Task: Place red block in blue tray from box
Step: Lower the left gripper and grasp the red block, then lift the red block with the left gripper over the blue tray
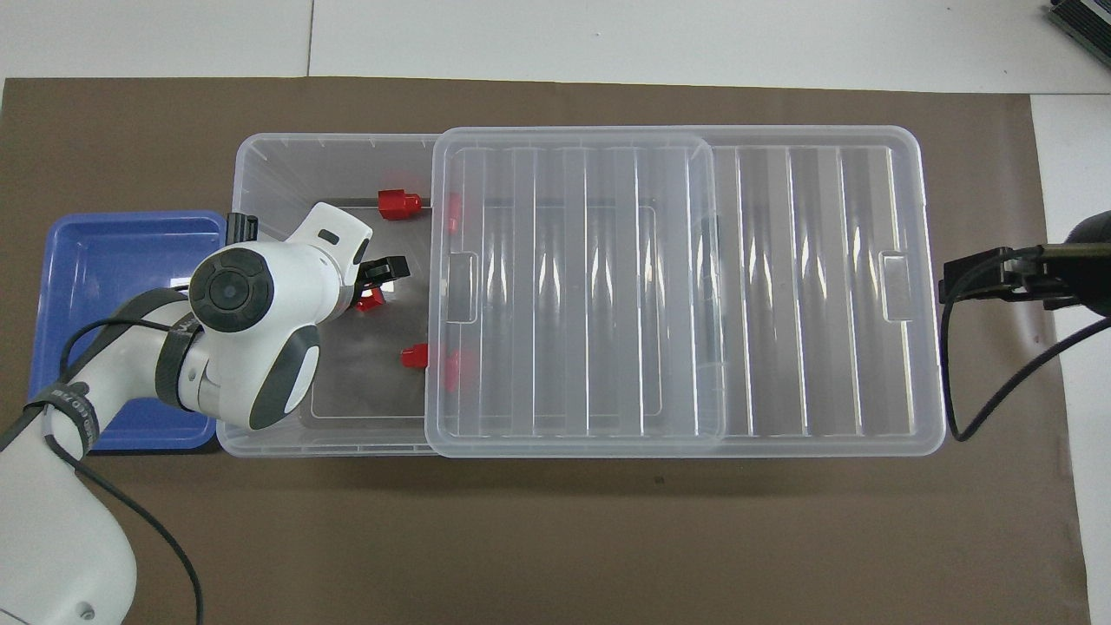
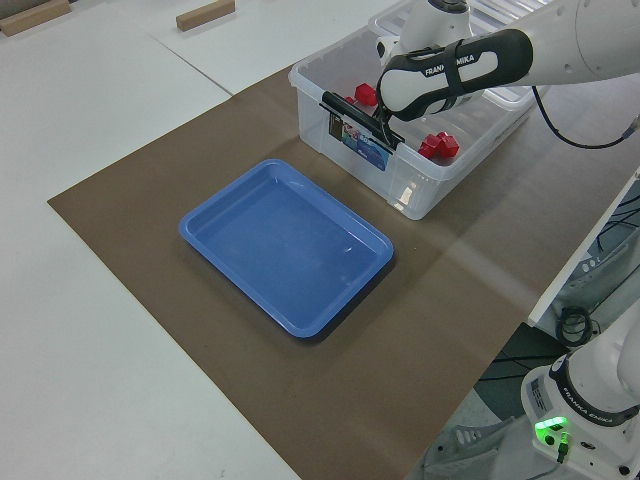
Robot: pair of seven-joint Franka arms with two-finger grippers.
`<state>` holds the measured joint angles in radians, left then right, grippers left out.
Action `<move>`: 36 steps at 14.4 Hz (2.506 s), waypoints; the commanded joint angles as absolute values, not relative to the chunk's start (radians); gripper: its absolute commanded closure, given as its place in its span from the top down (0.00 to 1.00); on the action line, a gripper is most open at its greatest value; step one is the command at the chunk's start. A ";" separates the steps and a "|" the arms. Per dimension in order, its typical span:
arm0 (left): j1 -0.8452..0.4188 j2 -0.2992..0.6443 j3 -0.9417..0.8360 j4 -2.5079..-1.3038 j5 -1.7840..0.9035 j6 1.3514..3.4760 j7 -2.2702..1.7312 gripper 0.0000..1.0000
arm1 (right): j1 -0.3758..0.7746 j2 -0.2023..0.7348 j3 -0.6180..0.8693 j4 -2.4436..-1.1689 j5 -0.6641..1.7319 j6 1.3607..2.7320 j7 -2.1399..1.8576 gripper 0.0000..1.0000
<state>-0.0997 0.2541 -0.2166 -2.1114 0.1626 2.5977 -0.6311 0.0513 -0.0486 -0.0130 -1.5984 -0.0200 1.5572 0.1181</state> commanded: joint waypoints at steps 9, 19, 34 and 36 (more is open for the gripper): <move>-0.101 0.256 -0.210 -2.137 0.218 2.628 -0.658 0.95 | 0.054 -0.043 -0.023 -1.595 -0.009 1.545 0.127 1.00; -0.100 0.262 -0.209 -2.158 0.225 2.675 -0.658 0.79 | 0.054 -0.043 -0.023 -1.595 -0.009 1.545 0.127 1.00; -0.098 0.175 -0.206 -2.048 0.261 2.380 -0.653 0.14 | 0.054 -0.043 -0.023 -1.595 -0.009 1.545 0.127 1.00; -0.098 0.128 -0.210 -2.040 0.252 2.307 -0.657 0.14 | 0.054 -0.043 -0.023 -1.595 -0.009 1.545 0.127 1.00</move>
<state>-0.0976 0.1911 -0.2059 -2.0355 0.2362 2.3869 -0.6338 0.0553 -0.0447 -0.0198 -1.5987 -0.0198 1.5572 0.1181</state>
